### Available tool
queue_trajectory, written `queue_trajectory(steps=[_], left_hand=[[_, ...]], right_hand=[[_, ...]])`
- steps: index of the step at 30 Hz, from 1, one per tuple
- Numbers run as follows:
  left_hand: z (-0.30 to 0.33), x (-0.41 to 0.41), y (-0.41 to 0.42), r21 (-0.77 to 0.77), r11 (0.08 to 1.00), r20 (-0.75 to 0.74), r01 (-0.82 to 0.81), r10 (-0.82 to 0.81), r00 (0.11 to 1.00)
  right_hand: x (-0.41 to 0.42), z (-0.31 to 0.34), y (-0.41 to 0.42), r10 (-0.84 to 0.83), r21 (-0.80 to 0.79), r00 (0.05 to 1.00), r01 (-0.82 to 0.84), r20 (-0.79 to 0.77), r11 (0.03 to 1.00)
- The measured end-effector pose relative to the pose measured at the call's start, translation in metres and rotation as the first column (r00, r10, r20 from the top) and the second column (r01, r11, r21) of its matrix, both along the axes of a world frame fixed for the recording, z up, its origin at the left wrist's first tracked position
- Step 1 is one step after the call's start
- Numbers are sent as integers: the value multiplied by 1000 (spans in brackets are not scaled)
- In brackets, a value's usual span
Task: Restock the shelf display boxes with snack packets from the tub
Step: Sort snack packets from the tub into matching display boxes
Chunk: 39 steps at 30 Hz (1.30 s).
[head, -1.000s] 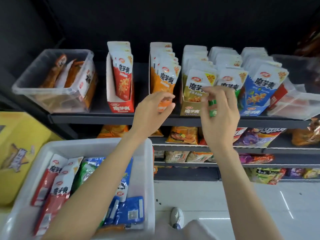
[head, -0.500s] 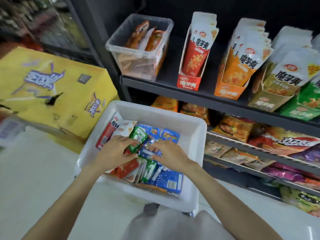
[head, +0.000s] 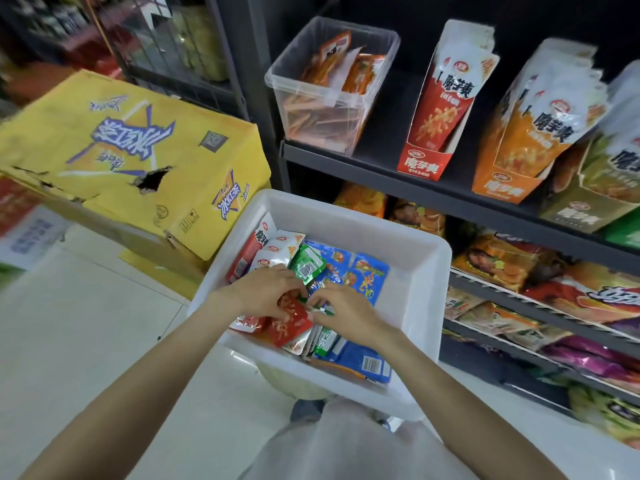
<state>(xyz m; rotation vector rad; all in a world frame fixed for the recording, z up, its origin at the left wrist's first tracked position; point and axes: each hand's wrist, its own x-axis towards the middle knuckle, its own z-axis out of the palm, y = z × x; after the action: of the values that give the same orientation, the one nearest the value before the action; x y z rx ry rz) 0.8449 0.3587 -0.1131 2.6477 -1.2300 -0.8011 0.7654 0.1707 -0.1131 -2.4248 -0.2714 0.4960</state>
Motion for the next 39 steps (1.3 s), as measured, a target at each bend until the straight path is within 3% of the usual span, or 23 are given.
queue_trajectory(steps=[10,12,14,16,19,21,27,29,32,34,37,39], left_hand=[[1,23,-10,54,998,-96,41,-36,995],[3,27,-13,-6,1000,-135,2,-3,991],[7,28,-17,-150,977,-203,-152,120,972],[14,26,-25,-367,833,-301,-414,315,900],[26,23,-47,-586,422,-445,-691,545,710],[33,19,-62,-605,238,-529,-759,593,607],[50,-1,-97,-568,-16,-724,-823,485,491],[53,-3,-103,-545,-11,-759,-838,431,488],[58,3,-105,-587,59,-727,-808,400,558],[62,13,-105,-683,163,-603,-712,425,676],[76,30,-118,-790,388,-308,-475,419,854],[89,43,-135,-831,420,-174,-364,425,888]], right_hand=[[-3,-4,-8,-24,25,999,25,-36,999],[-2,2,-11,-89,69,996,90,-15,994],[0,12,-16,-239,192,971,233,12,953],[1,24,-27,-452,387,892,424,-21,819],[0,37,-49,-660,562,746,585,-89,586],[-1,40,-62,-682,572,727,593,-80,566],[-1,38,-74,-622,547,757,613,-200,571],[-3,41,-77,-639,572,744,616,-197,541],[-7,54,-96,-725,500,686,607,64,618],[-7,72,-112,-723,439,642,589,254,678],[0,109,-135,-661,365,570,554,488,748],[9,133,-148,-592,284,538,549,599,786]])
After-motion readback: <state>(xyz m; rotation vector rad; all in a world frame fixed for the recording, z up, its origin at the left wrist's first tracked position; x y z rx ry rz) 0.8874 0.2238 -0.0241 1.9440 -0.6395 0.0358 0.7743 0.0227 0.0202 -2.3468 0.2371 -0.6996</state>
